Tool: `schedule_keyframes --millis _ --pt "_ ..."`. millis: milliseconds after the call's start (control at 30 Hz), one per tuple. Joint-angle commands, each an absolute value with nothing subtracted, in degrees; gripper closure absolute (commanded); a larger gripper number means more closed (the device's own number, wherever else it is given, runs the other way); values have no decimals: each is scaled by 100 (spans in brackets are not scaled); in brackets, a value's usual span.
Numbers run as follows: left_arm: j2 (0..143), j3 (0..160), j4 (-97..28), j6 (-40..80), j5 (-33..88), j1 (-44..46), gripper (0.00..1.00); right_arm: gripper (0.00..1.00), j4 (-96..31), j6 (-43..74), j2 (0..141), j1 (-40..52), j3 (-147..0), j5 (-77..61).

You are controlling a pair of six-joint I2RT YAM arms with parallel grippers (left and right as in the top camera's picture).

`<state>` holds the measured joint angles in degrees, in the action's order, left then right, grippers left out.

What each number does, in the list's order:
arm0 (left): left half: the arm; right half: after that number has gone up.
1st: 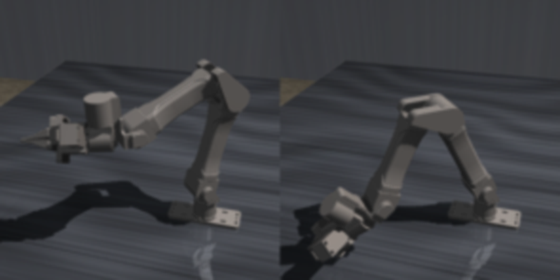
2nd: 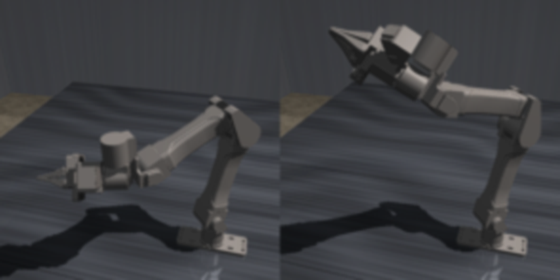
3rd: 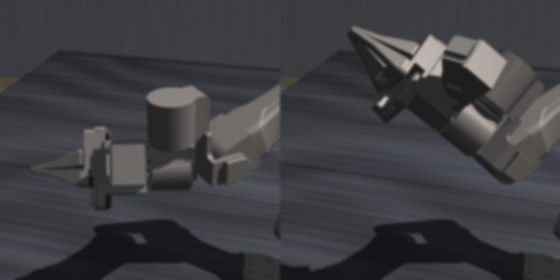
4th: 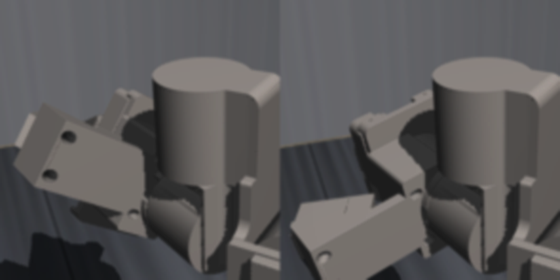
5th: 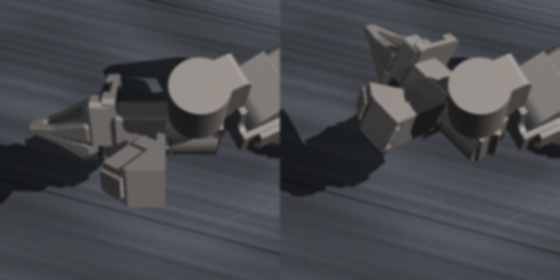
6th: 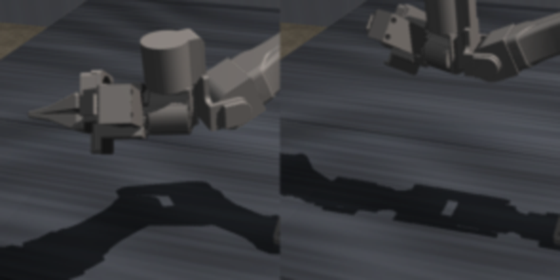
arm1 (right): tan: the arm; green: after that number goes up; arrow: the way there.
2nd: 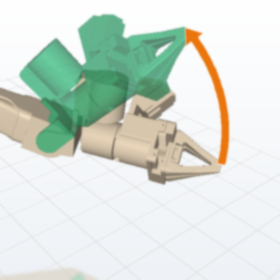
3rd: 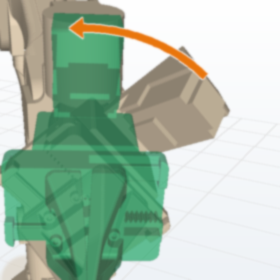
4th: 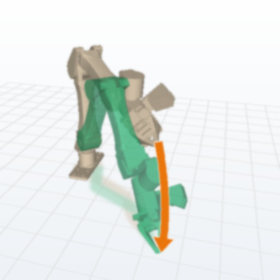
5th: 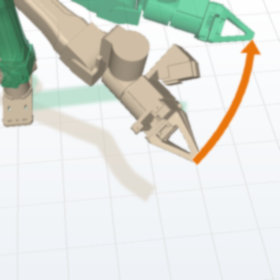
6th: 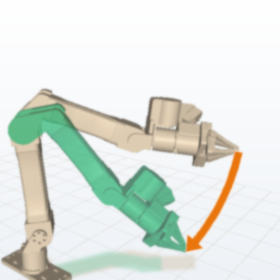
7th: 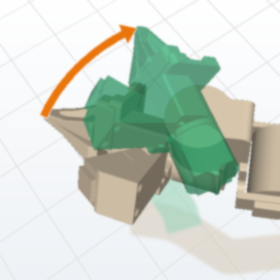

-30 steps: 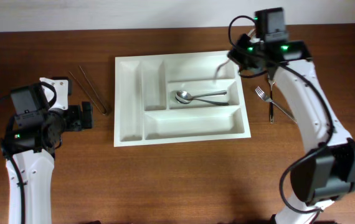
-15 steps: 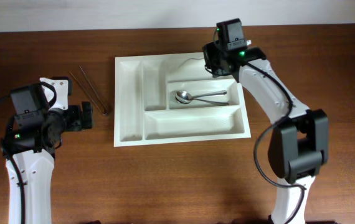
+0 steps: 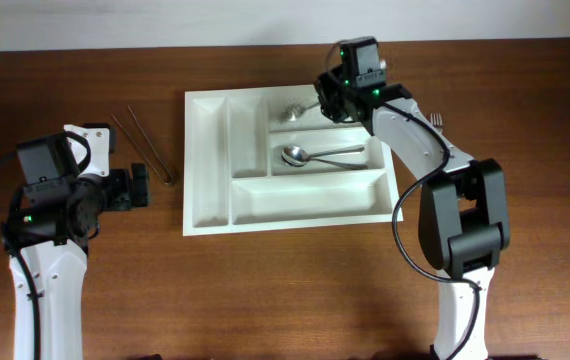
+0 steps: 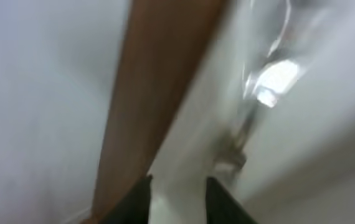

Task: Pack container
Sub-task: 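Carry the fork into the tray's upper compartment and release, then return the right gripper to the pile and grasp another fork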

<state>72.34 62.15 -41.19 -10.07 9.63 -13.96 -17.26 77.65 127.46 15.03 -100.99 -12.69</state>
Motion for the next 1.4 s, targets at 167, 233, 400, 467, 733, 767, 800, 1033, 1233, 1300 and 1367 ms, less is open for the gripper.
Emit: schedule_keyframes --millis 167,233,400,467,733,767,800,1033,1233,1300,1367 --pt "7242 6305 -4123 -1083 963 -1415 1 69 -1824 6766 12219 746 -10193 -2812" --pt "7242 6305 -4123 -1083 963 -1415 1 69 -2012 6643 12051 517 -10193 -2919" --pt "7242 6305 -4123 -1083 963 -1415 1 67 -2644 5094 11520 -307 -10193 -2875" --pt "7242 6305 -4123 -1083 963 -1415 1 65 -3177 4034 11306 -768 -10193 -2875" --pt "7242 6305 -4123 -1083 963 -1415 1 62 -5959 440 11238 -1970 -10180 -2399" --pt "7242 6305 -4123 -1083 963 -1415 1 62 -6189 154 11264 -2003 -10180 -2176" --pt "7242 6305 -4123 -1083 963 -1415 1 62 -6414 -137 11292 -2012 -10180 -1865" --pt "7242 6305 -4123 -1083 963 -1415 1 62 -6879 -1186 11380 -1608 -10136 -458" --pt "7242 6305 -4123 -1083 963 -1415 1 63 -6635 -1957 11386 -1323 -10134 -185" --pt "7242 6305 -4123 -1083 963 -1415 1 62 -6530 -2073 11391 -1308 -10119 -187" --pt "7242 6305 -4123 -1083 963 -1415 1 63 -6420 -2097 11406 -1308 -10103 -187"
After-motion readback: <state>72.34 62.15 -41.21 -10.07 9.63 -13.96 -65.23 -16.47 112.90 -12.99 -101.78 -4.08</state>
